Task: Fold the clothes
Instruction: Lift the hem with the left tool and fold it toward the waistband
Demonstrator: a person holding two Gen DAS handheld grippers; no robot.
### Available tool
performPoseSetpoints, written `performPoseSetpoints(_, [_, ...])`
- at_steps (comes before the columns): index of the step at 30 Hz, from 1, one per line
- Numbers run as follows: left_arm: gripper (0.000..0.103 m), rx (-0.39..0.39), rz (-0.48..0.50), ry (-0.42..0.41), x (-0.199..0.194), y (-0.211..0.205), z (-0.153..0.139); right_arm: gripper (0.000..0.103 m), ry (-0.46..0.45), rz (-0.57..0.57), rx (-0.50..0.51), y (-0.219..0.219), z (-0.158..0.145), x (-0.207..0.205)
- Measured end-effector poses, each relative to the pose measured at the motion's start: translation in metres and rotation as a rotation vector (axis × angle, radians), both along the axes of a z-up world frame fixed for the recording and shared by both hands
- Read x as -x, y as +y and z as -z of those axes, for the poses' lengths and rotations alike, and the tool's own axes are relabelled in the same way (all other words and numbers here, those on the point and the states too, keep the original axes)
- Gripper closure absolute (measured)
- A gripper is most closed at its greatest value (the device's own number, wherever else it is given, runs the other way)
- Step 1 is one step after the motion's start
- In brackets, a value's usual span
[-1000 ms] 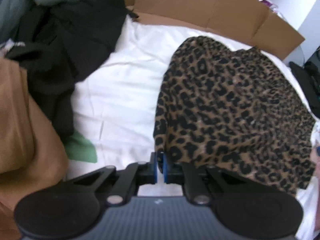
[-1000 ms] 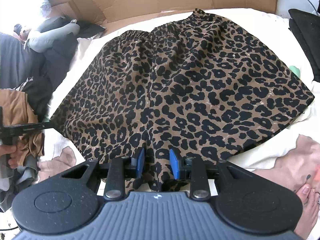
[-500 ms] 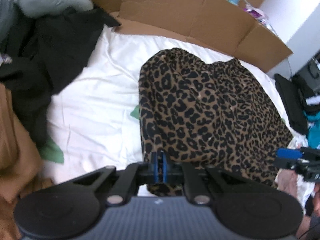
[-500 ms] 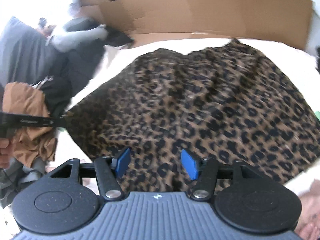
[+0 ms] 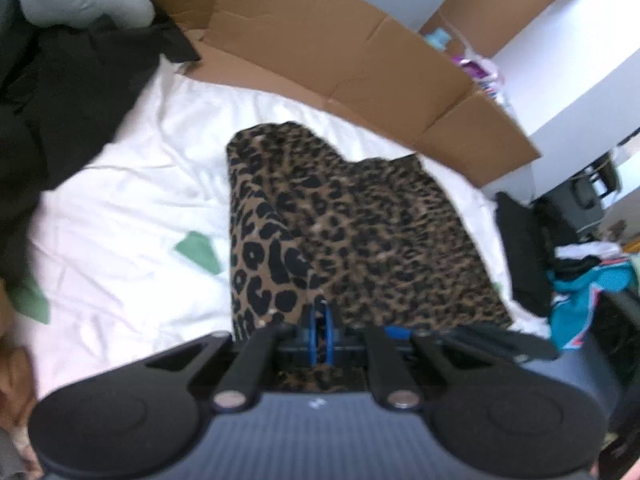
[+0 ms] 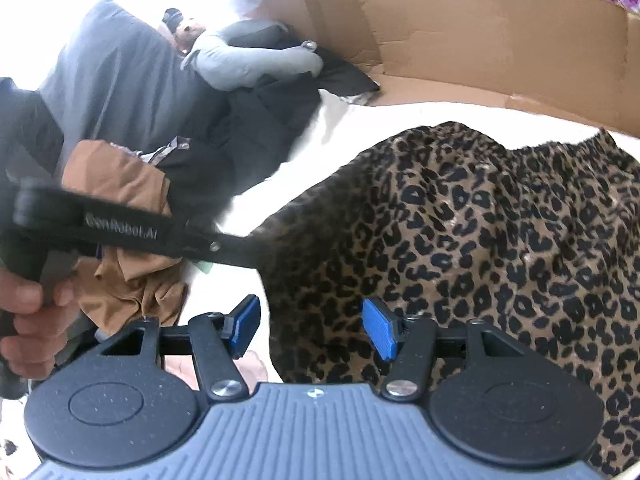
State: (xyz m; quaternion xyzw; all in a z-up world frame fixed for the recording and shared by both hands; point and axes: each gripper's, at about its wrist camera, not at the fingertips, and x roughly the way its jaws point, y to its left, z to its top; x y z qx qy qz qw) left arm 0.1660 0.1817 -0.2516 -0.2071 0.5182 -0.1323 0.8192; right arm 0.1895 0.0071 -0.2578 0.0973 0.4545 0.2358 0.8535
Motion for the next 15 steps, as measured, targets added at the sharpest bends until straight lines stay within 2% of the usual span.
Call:
performPoseSetpoints(2, [0.098,0.008,0.024,-0.028,-0.002,-0.007,-0.006,0.040,-0.017,-0.021,0.002,0.005,-0.002,-0.002])
performPoseSetpoints(5, [0.098,0.052,0.034,-0.021,-0.004,-0.014,-0.005,0.041,-0.053,-0.032,0.033,0.010,-0.005,-0.006])
performPoseSetpoints(9, [0.098,0.091,0.024,-0.029,-0.003,-0.019,-0.005,0.044,-0.058,-0.031,0.031,0.013,-0.006,-0.017])
performPoseSetpoints(11, [0.098,0.123,0.016,-0.034,-0.001,-0.021,-0.006,0.054,-0.072,-0.043,0.052,0.018,-0.004,-0.022])
performPoseSetpoints(12, [0.097,0.135,0.014,-0.039,0.000,-0.023,-0.006,0.067,-0.071,-0.041,0.059,0.019,-0.001,-0.025])
performPoseSetpoints(13, [0.097,0.132,0.017,-0.050,0.002,-0.024,-0.007,0.087,-0.064,-0.026,0.064,0.018,0.002,-0.028])
performPoseSetpoints(14, [0.096,0.128,0.017,-0.065,0.004,-0.025,-0.010,0.099,-0.057,-0.008,0.068,0.017,0.005,-0.030])
performPoseSetpoints(15, [0.094,0.120,0.012,-0.078,0.006,-0.025,-0.012,0.102,-0.049,0.018,0.067,0.013,0.007,-0.032])
